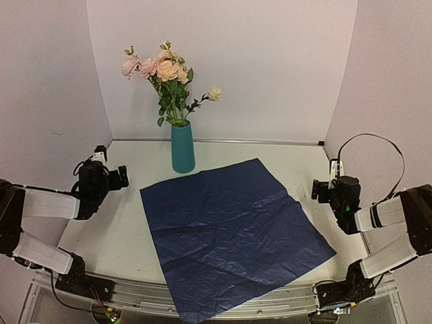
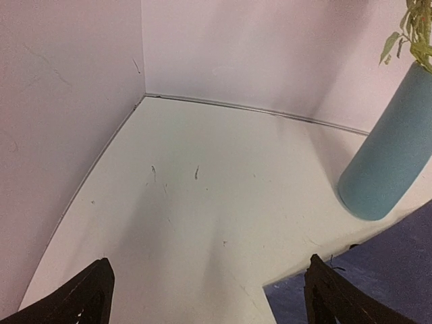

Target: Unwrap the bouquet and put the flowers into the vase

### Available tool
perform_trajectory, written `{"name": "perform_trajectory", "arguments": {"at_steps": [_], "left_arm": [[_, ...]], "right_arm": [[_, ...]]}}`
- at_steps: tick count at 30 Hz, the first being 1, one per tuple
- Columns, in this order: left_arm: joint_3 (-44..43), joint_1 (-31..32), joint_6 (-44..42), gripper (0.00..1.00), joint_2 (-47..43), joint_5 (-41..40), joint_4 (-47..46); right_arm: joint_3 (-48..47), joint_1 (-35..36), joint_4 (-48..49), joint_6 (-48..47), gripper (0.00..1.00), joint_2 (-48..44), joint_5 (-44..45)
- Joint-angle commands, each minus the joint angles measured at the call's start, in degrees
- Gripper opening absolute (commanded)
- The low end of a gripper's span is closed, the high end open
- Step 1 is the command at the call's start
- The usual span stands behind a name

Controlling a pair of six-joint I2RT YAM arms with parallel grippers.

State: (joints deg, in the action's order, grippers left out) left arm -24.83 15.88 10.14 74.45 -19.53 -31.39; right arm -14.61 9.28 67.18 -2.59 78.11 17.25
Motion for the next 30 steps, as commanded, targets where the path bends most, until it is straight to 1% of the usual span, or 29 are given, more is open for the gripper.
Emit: {"name": "perform_trajectory", "arguments": {"at_steps": [1,4,7,10,14,16,18,21,22,23,24,26,30], "left_arm": [[1.6,-2.2,-3.7,1.0,3.8,0.1,-11.8],[1.2,-4.1,-5.3,1.0,6.1,1.5,-13.6],[2.1,-5.3,-7.3,1.0,6.2,2.7,-16.6],[2.9,-6.5,-9.0,1.0,7.6,4.1,-19.8],[2.9,-7.3,-9.3,1.0,8.7,3.8,-20.3],[4.3,-7.3,-9.3,1.0,8.7,5.0,-21.2],[7.5,-7.3,-9.4,1.0,11.4,5.3,-27.4],[12.4,-7.4,-9.7,1.0,16.4,6.6,-40.7],[12.1,-7.4,-9.3,1.0,18.1,5.6,-41.9],[10.9,-7.5,-9.1,1.0,19.9,4.3,-42.2],[9.3,-8.0,-8.8,1.0,20.6,4.2,-40.1],[7.5,-9.3,-7.8,1.0,20.7,5.9,-36.3],[7.2,-10.0,-7.5,1.0,20.7,7.3,-35.6]], "right_arm": [[-0.6,-4.5,12.0,1.9,0.98,4.6,-3.9],[-2.2,-5.7,12.2,2.1,0.98,7.9,-7.3],[-1.9,-6.4,12.8,2.0,0.98,8.3,-9.7],[-1.7,-6.5,13.3,1.9,0.98,8.6,-10.0],[-1.2,-6.5,14.3,1.7,0.98,8.8,-10.2],[-1.4,-6.5,14.2,0.7,0.98,8.8,-12.8],[-1.8,-6.5,14.0,-0.3,0.98,9.1,-15.8],[-1.8,-6.5,13.9,-0.4,0.98,9.1,-15.9],[-1.8,-6.5,13.9,-0.4,0.98,9.1,-16.0],[-1.8,-6.5,13.9,-0.4,0.98,9.2,-16.0],[-1.9,-6.5,13.9,-0.3,0.98,9.2,-16.0],[-1.8,-6.5,13.9,-0.3,0.98,9.1,-15.9],[-1.9,-6.5,13.8,-0.4,0.98,9.2,-15.8]]}}
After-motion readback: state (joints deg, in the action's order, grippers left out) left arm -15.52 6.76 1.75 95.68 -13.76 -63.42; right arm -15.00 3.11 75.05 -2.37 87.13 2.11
